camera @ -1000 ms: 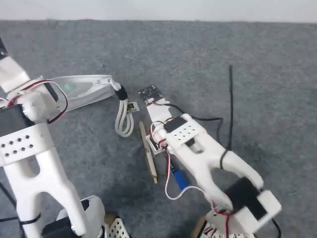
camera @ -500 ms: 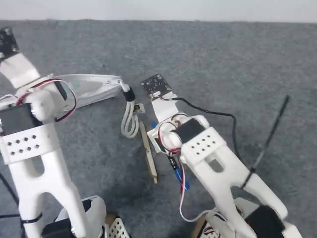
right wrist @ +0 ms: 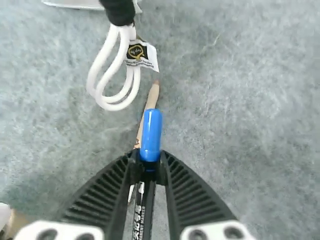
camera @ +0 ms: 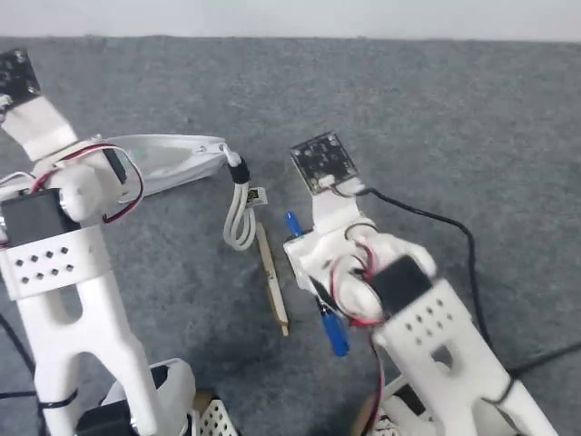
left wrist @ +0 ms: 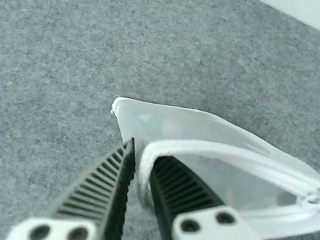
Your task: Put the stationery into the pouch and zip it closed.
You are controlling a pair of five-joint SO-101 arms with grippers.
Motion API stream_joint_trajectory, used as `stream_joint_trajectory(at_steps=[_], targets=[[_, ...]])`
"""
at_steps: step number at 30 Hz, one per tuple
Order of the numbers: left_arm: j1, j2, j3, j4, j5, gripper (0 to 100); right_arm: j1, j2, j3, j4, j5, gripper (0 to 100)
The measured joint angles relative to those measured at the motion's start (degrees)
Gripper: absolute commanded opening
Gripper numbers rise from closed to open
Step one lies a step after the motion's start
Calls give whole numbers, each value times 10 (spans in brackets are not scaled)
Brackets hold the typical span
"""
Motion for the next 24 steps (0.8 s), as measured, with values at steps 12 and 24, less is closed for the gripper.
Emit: stream_joint_trajectory(at_steps=[12,24], targets=[[0,0,0,0,0,10,-76,-213,108,-65,0,6],[18,0,0,0,0,10,-99,-319,178,-156,-4,6]])
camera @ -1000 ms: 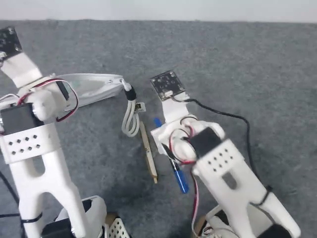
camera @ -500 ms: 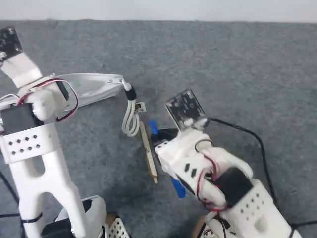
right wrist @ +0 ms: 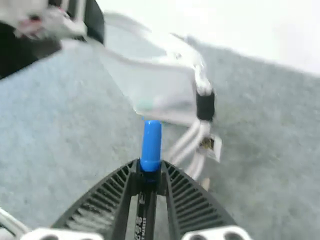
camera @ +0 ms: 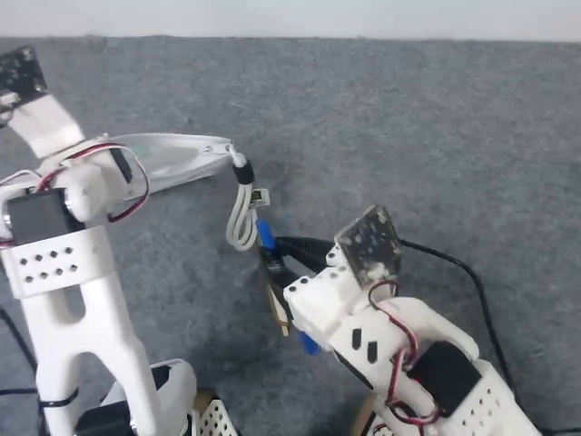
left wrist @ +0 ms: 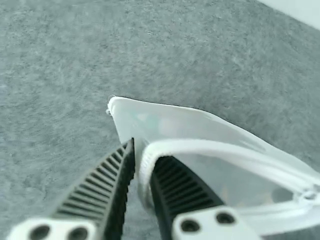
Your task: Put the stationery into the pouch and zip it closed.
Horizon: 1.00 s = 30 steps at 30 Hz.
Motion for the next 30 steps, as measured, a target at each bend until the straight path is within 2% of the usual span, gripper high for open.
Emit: stream_joint_trajectory(at_steps=[10,15,30], targets=[[89,0,0,0,0,10,-18,-100,23,-18,-14,6],[103,1,0,0,0,10,-17,-111,23,-47,-16,6],[103,1,0,0,0,10,-17,-111,23,-265,-16,6]])
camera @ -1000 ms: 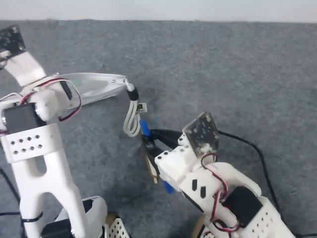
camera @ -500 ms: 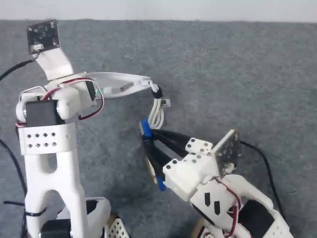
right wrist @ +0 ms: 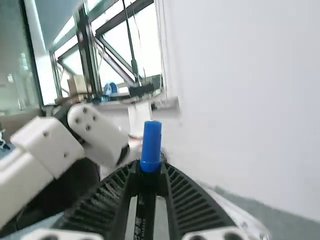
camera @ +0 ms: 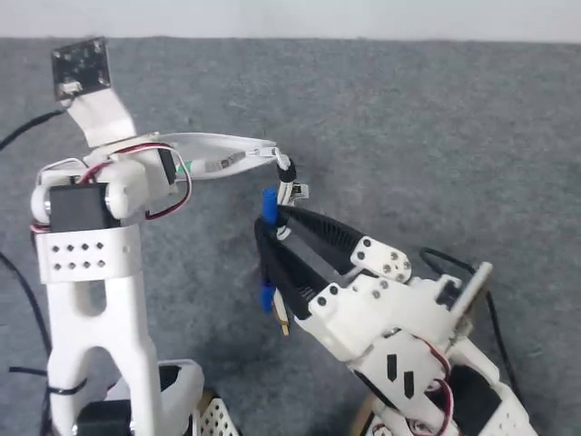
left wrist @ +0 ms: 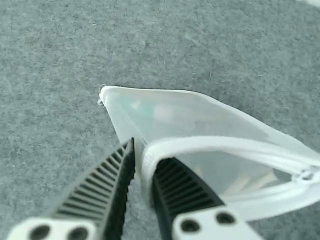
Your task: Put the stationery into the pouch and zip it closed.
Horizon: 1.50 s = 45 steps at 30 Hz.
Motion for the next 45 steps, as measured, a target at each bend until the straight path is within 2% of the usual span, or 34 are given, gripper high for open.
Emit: stream_joint_trajectory(at_steps=[9,15,23,30,37,45], targets=[[0,0,0,0,0,10,0,7,0,-102,0,6],[0,0,0,0,0,10,0,102,1,-190,1,6],[0,0,0,0,0,10,-1,195,0,-331,81,6],[0,0,0,0,0,10,5,281,0,-462,118,6],[0,0,0,0,0,10,57,389,0,-625,121,6],[0,0,0,0,0,10,67,542,-2,-747,121,6]])
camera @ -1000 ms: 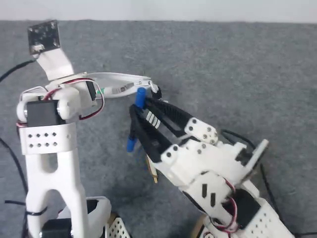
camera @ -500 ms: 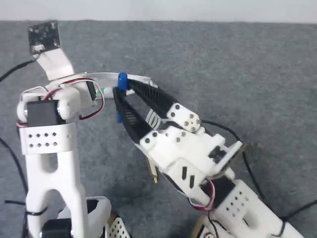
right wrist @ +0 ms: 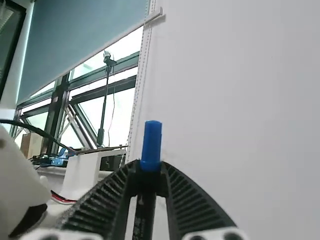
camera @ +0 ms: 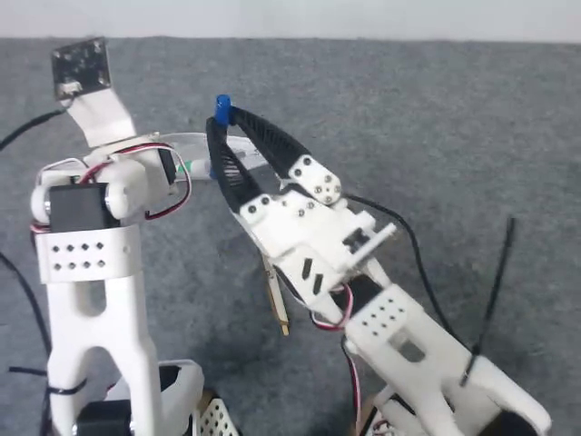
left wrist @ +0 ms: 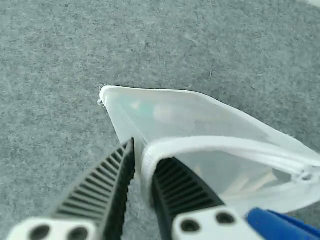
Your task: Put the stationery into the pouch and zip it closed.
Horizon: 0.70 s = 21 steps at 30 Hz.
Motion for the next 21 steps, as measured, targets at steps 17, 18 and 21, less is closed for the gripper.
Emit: stream_joint_trajectory(at_steps=[17,18,21], targets=[[0,0,1,0,0,10,21,164,-4,-115,0,6],[0,0,1,0,0,10,21,164,5,-115,0,6],[0,0,1,0,0,10,10,163,31,-115,0,6]])
